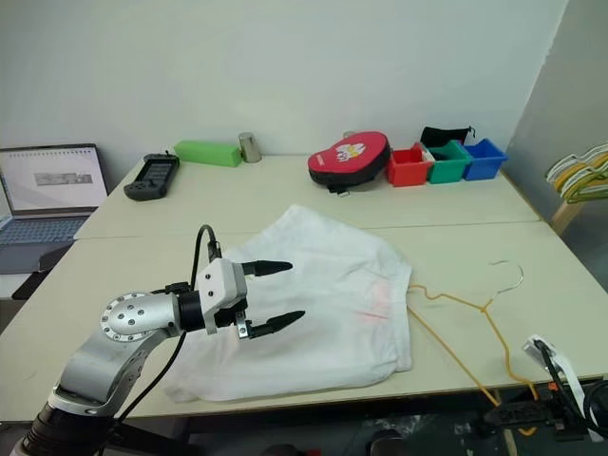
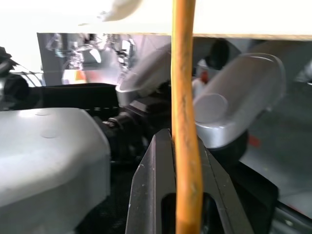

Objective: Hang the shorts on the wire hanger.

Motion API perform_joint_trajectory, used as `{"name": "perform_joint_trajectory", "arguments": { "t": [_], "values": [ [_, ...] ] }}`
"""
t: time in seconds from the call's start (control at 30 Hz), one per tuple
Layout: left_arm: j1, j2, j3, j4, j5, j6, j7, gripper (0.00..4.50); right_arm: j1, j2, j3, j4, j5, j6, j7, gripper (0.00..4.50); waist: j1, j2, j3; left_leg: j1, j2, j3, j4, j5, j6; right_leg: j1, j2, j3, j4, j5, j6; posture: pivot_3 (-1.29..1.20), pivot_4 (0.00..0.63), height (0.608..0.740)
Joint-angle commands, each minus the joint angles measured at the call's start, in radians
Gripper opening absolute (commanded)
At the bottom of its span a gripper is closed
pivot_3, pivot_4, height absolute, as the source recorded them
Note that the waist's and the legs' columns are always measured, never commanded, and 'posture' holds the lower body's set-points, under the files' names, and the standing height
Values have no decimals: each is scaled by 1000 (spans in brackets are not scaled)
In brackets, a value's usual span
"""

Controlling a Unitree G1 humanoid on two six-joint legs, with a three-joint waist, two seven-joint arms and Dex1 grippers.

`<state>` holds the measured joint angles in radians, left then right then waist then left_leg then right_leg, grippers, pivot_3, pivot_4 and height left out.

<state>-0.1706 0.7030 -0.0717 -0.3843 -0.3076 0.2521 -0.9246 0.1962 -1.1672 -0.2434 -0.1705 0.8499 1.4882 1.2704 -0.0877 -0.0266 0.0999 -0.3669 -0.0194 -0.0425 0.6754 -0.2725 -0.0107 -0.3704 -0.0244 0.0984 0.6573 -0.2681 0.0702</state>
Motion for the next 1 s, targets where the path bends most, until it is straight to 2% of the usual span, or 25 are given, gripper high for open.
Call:
{"name": "perform_joint_trajectory", "arguments": {
  "t": [0.03,0.13,0.27,0.37,0.57,0.73,1.0],
  "values": [
    [-15,8,23,-13,0,-17,-1,4467,-26,1,4,-47,44,-14,-5,0,1,0,2,0,0,0,0,0,0,0,0,0,0,0,0,-96,67,740],
    [-15,6,19,-23,1,-13,1,4467,-91,42,40,-25,60,12,-35,0,0,-1,4,0,1,0,0,0,0,-1,0,0,0,0,0,-84,67,740],
    [-22,8,22,-24,8,-19,4,4467,-192,177,83,52,57,51,-124,0,1,-4,7,0,1,0,-1,0,0,-1,1,0,0,0,0,-66,65,740],
    [-18,9,26,-30,10,-17,10,4467,-217,230,91,91,52,71,-159,0,5,-2,9,-2,1,0,-1,0,0,-1,1,0,-1,0,0,-57,64,740],
    [-15,15,25,-33,15,-23,3,4467,-255,289,120,134,54,85,-199,0,9,0,9,-13,0,-4,-1,0,0,-11,0,-3,-1,4,7,-52,60,740],
    [-34,14,26,-22,16,-25,0,4467,-352,350,124,239,91,125,-232,0,6,0,8,-13,0,-3,0,0,0,-11,0,-3,-1,4,7,-50,56,740],
    [-25,17,27,-32,14,-25,-1,4467,-466,387,133,381,156,126,-310,0,7,1,8,-14,0,-4,0,0,0,-11,1,-3,-1,5,7,-40,50,740]
  ]
}}
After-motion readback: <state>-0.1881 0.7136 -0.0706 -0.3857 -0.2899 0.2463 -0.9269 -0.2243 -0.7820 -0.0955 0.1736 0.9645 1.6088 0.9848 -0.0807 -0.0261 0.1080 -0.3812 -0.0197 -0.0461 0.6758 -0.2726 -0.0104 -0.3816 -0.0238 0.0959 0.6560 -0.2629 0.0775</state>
